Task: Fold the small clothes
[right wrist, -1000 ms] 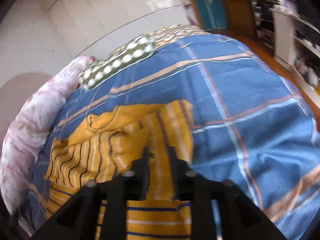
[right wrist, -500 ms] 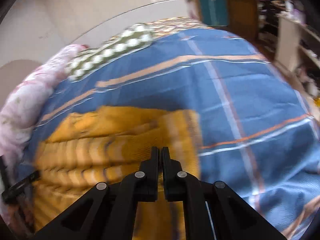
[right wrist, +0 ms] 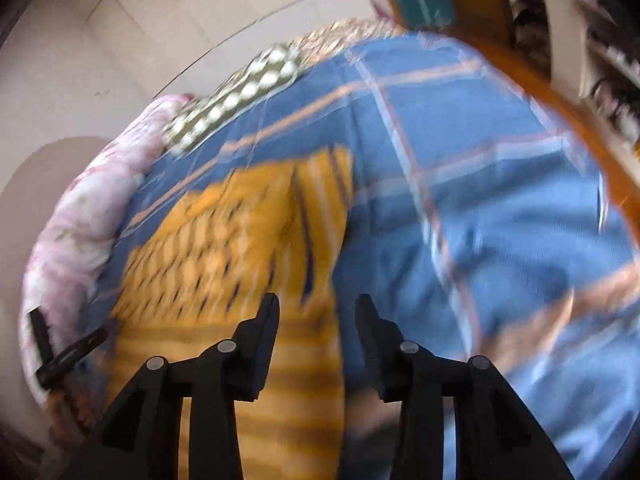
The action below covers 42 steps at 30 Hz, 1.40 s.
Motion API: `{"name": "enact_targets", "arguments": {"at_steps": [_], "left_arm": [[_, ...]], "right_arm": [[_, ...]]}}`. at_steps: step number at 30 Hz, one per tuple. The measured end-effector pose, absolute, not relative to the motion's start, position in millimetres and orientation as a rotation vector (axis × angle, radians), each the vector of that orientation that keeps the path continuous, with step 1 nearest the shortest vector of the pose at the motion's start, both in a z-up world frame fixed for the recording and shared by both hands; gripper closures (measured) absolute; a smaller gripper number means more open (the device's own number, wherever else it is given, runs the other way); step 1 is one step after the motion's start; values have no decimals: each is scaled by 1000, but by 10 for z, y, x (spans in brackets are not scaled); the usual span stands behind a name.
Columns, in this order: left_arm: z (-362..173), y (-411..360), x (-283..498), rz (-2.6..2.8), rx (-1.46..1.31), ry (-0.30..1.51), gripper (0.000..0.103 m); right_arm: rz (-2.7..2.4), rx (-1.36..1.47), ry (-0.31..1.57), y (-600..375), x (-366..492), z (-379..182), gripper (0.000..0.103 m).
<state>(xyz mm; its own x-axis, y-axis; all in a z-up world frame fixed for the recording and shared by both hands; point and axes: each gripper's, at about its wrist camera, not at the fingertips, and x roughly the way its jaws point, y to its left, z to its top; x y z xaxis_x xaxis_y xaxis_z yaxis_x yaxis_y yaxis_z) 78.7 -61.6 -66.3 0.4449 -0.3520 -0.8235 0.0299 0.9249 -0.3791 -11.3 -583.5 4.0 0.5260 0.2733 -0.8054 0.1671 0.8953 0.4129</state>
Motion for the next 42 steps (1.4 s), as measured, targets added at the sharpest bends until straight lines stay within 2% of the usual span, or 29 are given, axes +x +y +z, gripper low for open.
{"name": "enact_targets", "arguments": {"at_steps": [5,7,9,11,13,26,34,36,37,39,40,41,42], "left_arm": [[-836,-543,510,-327,-450,1143,28],[-829,-556,388,-384,-518,1149,29],[-834,-578,239,-447,-588,1157,43],[-851,-627,76,-466,-607,1167,63],[-873,-655,-93,-484,-638,1170,66],[-934,-599,-1279,-496,-785,1134,64],[-977,-855,-1431,-455,-665,1189,66],[-959,-910,-1450,-429,-617,1197,76],[-950,-914,-1456,-410,-595,1203,87],[-935,-868,-1421,-393,-602,1205,91],[-920,-829,-1440,-385,-615,1201,93],[-879,-801,-1461,-375,-622,1195,94],[-840,-769,-1485,-367,-624,1187,95]], "right_arm": [[111,563,1108,-5699,-601,-375,59],[121,590,1064,-5653,-753,-412,59],[182,641,1058,-5615,-873,-422,59],[245,717,1057,-5594,-971,-468,59],[281,740,1070,-5537,-1058,-529,59],[390,704,1168,-5060,-1732,-685,60],[385,669,1198,-4852,-1888,-775,62],[381,665,1214,-4823,-1883,-809,65],[378,668,1218,-4825,-1876,-819,66],[362,663,1220,-4813,-1877,-824,74],[348,658,1221,-4803,-1872,-819,85],[333,653,1219,-4817,-1886,-807,91],[323,653,1214,-4838,-1908,-788,92]]}}
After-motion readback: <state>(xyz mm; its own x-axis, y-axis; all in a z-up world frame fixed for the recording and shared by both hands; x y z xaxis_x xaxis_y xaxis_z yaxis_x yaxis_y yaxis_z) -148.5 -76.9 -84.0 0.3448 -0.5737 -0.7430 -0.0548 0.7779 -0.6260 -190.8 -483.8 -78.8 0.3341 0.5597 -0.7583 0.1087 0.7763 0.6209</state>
